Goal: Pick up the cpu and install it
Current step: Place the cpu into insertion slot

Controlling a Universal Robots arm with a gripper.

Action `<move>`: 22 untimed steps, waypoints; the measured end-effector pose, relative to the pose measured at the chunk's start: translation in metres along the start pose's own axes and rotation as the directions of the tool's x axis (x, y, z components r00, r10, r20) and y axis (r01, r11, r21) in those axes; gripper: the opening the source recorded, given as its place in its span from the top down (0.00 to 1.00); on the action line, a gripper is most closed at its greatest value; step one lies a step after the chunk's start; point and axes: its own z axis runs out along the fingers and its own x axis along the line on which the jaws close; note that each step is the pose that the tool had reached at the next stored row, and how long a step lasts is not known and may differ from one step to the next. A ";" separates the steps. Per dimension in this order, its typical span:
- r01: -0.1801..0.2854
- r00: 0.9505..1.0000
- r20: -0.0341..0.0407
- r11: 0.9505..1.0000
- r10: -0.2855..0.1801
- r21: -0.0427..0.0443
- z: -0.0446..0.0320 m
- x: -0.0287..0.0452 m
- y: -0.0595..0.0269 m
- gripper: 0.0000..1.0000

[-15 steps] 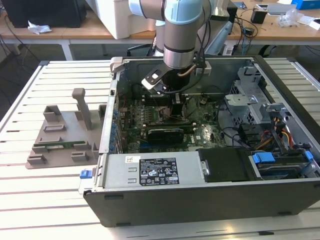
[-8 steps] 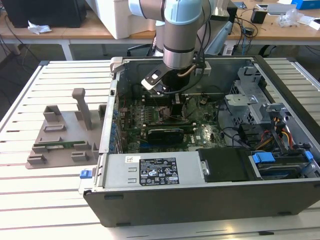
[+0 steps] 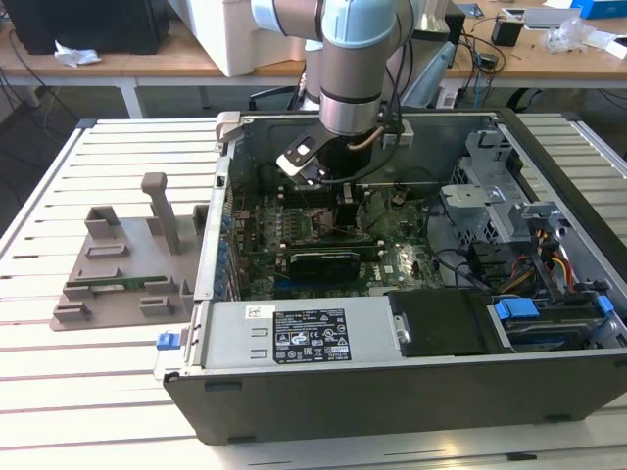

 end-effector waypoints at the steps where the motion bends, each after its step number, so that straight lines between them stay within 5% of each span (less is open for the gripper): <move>1: 0.000 1.000 0.000 1.000 0.000 0.000 0.0001 0.0000 0.0000 0.45; 22: 0.000 1.000 0.000 1.000 0.000 0.000 0.0010 0.0016 0.0003 0.38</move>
